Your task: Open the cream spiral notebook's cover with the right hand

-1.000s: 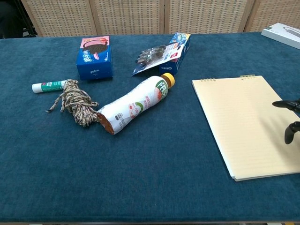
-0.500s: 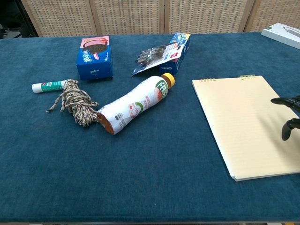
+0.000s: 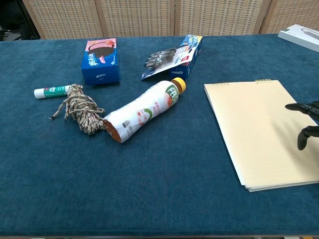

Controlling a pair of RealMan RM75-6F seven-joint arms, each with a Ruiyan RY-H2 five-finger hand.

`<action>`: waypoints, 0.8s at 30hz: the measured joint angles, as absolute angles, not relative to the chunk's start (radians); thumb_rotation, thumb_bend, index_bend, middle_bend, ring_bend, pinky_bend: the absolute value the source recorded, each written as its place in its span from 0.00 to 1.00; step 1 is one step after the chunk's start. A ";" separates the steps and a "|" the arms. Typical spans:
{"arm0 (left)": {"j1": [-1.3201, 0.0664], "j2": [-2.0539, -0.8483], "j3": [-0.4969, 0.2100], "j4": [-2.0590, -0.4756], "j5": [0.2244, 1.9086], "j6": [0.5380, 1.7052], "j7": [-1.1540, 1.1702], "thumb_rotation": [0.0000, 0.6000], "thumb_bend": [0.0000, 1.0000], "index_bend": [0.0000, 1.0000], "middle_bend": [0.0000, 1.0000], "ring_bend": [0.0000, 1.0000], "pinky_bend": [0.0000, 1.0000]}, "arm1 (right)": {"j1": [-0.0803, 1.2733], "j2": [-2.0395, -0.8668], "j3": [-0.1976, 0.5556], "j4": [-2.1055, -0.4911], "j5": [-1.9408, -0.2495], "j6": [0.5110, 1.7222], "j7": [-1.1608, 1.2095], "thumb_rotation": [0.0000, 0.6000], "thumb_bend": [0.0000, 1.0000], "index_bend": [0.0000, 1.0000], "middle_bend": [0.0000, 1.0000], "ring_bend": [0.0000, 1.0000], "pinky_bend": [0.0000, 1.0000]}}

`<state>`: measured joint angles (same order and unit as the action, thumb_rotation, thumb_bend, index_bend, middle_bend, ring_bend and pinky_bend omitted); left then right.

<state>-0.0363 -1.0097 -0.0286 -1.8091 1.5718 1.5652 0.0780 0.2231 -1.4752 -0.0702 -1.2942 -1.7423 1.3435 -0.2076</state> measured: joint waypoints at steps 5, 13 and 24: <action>-0.035 -1.009 -0.028 -1.809 1.574 1.569 0.075 1.00 0.00 0.00 0.00 0.00 0.00 | 0.225 -1.482 -0.069 -1.288 -1.743 1.353 -0.198 1.00 0.31 0.44 0.00 0.00 0.00; -0.036 -1.009 -0.027 -1.809 1.574 1.566 0.074 1.00 0.00 0.00 0.00 0.00 0.00 | 0.227 -1.493 -0.065 -1.273 -1.747 1.376 -0.179 1.00 0.34 0.44 0.00 0.00 0.00; -0.035 -1.006 -0.028 -1.810 1.572 1.568 0.067 1.00 0.00 0.00 0.00 0.00 0.00 | 0.230 -1.520 -0.050 -1.244 -1.750 1.416 -0.154 1.00 0.34 0.44 0.00 0.00 0.00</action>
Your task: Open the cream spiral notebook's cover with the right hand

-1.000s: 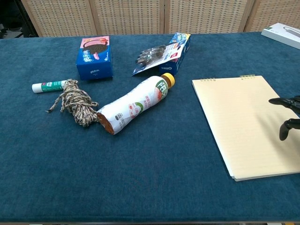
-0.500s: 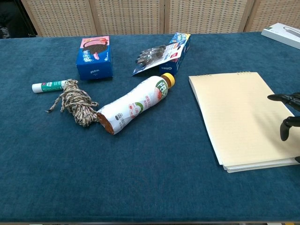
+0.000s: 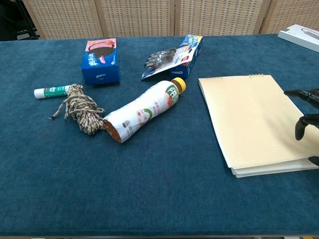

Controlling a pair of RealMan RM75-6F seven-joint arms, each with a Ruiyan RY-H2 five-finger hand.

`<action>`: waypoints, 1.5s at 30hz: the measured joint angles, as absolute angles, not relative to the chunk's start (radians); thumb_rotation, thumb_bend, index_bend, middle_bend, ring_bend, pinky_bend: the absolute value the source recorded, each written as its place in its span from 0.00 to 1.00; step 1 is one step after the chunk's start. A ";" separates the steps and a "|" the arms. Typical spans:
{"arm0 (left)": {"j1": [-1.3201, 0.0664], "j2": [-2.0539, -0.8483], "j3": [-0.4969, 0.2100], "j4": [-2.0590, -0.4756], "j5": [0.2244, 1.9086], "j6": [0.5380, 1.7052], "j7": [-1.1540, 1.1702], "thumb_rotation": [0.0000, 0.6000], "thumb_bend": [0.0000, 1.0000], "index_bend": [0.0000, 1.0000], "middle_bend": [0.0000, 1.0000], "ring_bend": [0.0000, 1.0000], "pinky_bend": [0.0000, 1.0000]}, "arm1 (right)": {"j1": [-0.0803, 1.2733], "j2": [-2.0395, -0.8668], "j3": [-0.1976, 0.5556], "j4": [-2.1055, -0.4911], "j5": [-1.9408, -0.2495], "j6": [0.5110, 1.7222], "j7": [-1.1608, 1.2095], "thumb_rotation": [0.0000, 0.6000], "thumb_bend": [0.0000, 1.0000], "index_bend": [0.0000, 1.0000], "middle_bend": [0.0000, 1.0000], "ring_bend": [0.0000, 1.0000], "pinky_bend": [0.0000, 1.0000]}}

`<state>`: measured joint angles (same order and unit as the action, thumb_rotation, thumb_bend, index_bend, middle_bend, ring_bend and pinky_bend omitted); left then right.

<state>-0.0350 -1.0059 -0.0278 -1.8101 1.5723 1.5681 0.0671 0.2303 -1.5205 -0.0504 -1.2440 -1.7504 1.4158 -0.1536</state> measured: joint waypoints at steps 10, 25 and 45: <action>-0.033 -1.000 -0.027 -1.811 1.574 1.572 0.055 1.00 0.00 0.00 0.00 0.00 0.00 | 0.236 -1.511 -0.029 -1.285 -1.723 1.420 -0.136 1.00 0.36 0.45 0.00 0.00 0.00; -0.034 -0.999 -0.028 -1.811 1.572 1.570 0.051 1.00 0.00 0.00 0.00 0.00 0.00 | 0.260 -1.540 -0.005 -1.276 -1.691 1.392 -0.151 1.00 0.36 0.45 0.01 0.00 0.00; -0.035 -0.996 -0.029 -1.812 1.568 1.568 0.044 1.00 0.00 0.00 0.00 0.00 0.00 | 0.302 -1.583 0.022 -1.236 -1.678 1.384 -0.113 1.00 0.72 0.57 0.04 0.00 0.00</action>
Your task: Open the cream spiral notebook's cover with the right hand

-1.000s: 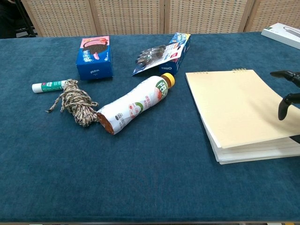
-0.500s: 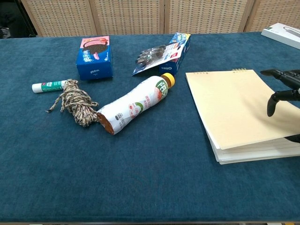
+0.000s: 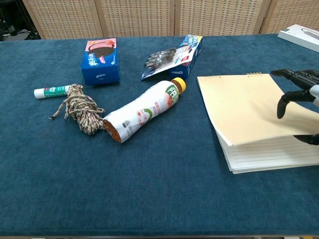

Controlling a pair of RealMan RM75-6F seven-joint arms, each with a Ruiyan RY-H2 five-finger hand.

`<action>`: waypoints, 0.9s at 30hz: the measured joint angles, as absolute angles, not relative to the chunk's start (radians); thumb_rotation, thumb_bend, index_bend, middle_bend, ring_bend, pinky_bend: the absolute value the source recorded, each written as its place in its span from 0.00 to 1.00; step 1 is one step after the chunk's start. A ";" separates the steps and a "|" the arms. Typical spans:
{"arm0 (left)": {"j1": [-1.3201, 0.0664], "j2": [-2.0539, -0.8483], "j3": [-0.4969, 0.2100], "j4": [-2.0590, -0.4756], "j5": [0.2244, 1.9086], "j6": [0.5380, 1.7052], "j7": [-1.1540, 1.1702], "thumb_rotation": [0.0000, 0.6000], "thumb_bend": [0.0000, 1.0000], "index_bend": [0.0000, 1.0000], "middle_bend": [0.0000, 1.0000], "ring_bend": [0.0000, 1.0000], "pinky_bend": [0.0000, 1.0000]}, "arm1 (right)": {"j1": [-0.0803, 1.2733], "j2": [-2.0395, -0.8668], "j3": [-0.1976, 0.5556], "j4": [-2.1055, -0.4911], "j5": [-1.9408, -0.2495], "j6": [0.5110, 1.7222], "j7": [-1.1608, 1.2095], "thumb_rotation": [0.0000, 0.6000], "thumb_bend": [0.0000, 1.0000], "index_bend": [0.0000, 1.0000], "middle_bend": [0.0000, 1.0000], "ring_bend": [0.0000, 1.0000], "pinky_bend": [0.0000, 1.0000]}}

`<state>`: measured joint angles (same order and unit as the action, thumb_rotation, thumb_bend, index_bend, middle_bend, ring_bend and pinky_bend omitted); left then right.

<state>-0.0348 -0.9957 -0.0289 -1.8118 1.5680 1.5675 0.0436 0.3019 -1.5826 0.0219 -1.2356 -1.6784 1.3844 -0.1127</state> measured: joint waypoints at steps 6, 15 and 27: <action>-0.035 -0.996 -0.028 -1.811 1.569 1.567 0.044 1.00 0.00 0.00 0.00 0.00 0.00 | 0.311 -1.577 0.009 -1.229 -1.690 1.382 -0.088 1.00 0.78 0.62 0.04 0.00 0.00; -0.036 -0.996 -0.028 -1.812 1.569 1.565 0.048 1.00 0.00 0.00 0.00 0.00 0.00 | 0.317 -1.544 -0.023 -1.244 -1.709 1.369 -0.046 1.00 0.78 0.67 0.06 0.00 0.00; -0.035 -0.998 -0.026 -1.814 1.570 1.566 0.055 1.00 0.00 0.00 0.00 0.00 0.00 | 0.324 -1.427 -0.123 -1.312 -1.780 1.338 0.034 1.00 0.80 0.68 0.07 0.00 0.00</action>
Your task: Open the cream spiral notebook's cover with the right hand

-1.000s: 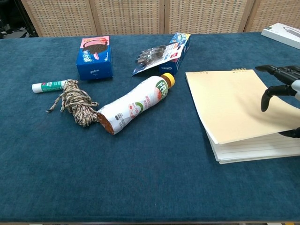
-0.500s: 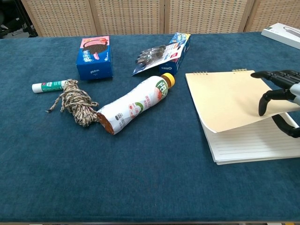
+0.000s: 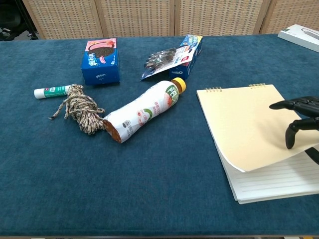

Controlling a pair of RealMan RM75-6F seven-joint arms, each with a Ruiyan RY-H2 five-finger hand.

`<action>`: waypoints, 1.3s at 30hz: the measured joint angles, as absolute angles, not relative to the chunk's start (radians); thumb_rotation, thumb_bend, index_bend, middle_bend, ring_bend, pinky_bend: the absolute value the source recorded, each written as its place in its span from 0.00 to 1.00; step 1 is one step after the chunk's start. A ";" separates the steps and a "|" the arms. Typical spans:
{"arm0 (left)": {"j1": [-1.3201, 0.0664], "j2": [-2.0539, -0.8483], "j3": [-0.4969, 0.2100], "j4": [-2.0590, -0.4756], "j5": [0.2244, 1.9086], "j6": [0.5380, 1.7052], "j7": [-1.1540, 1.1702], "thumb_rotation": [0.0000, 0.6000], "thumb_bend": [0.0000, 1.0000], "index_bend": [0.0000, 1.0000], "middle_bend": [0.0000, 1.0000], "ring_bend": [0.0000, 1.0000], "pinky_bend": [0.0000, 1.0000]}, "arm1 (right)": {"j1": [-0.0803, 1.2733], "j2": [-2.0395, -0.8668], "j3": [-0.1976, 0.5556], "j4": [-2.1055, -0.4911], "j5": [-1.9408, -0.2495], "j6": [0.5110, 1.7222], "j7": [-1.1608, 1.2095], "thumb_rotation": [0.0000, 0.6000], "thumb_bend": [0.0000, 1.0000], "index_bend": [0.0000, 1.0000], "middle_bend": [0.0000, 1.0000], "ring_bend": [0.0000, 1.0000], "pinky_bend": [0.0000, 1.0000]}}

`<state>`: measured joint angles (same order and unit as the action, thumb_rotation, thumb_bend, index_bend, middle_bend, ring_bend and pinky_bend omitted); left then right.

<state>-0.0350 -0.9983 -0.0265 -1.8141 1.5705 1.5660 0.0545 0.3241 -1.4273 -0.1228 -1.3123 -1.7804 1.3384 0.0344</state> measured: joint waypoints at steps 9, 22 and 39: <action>-0.037 -1.002 -0.025 -1.816 1.570 1.561 0.066 1.00 0.00 0.00 0.00 0.00 0.00 | 0.344 -1.358 -0.176 -1.350 -1.877 1.351 0.033 1.00 0.80 0.69 0.08 0.00 0.00; -0.039 -1.008 -0.026 -1.820 1.563 1.555 0.081 1.00 0.00 0.00 0.00 0.00 0.00 | 0.417 -1.290 -0.264 -1.378 -2.029 1.339 0.134 1.00 0.80 0.69 0.09 0.00 0.00; -0.040 -1.003 -0.027 -1.821 1.557 1.551 0.073 1.00 0.00 0.00 0.00 0.00 0.00 | 0.457 -1.259 -0.313 -1.415 -2.132 1.372 0.143 1.00 0.80 0.70 0.10 0.00 0.00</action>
<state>-0.0401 -1.0027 -0.0267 -1.8215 1.5567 1.5507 0.0728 0.4567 -1.2593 -0.3131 -1.4153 -2.1324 1.3725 0.1427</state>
